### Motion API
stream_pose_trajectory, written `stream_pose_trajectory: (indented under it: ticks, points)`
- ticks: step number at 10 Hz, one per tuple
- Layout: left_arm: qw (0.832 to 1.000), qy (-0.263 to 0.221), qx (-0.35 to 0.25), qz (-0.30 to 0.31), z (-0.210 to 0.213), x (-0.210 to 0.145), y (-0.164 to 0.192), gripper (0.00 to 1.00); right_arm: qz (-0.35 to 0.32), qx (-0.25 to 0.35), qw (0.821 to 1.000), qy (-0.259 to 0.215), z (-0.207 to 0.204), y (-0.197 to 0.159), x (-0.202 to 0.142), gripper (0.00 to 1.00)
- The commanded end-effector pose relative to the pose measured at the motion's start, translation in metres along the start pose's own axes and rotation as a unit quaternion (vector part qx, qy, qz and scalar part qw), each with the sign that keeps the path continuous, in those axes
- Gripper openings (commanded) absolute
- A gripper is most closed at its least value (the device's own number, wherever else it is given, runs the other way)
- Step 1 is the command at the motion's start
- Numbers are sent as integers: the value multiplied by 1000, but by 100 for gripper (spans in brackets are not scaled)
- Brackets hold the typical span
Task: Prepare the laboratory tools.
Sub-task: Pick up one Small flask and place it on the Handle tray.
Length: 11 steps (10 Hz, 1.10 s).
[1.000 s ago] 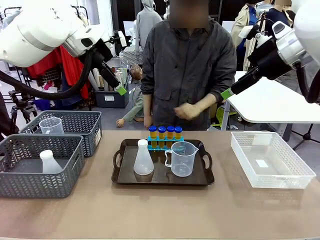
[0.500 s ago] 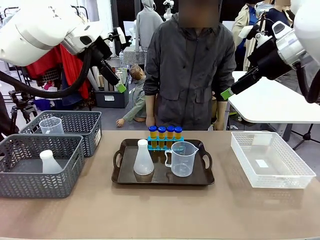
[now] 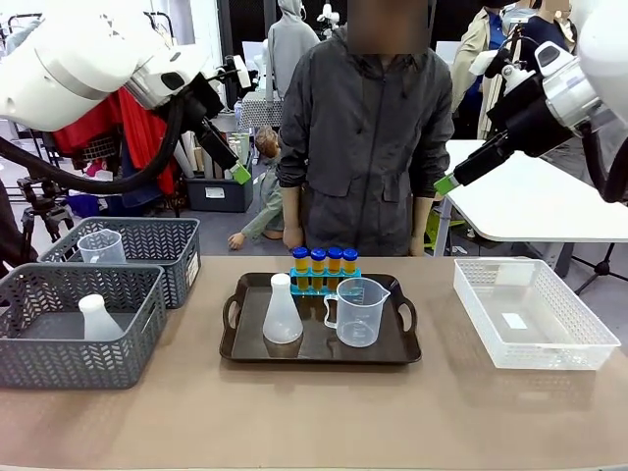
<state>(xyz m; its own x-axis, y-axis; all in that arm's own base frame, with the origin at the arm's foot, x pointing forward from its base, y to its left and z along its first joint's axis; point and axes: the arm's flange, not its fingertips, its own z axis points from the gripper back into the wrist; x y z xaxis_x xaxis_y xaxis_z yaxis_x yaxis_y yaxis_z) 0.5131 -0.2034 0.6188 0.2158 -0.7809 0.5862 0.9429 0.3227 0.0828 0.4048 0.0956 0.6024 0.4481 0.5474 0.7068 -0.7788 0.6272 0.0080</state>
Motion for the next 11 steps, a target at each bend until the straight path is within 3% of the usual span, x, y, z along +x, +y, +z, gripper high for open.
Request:
stream_pose_trajectory:
  ticks: [1, 11]
  points:
    - [1000, 0, -1, 2, 3, -2, 0, 100, -4, 10, 1000, -11, 0, -1, 0, 100]
    - [1000, 0, -1, 2, 3, -2, 0, 100, -4, 10, 1000, -11, 0, -1, 0, 100]
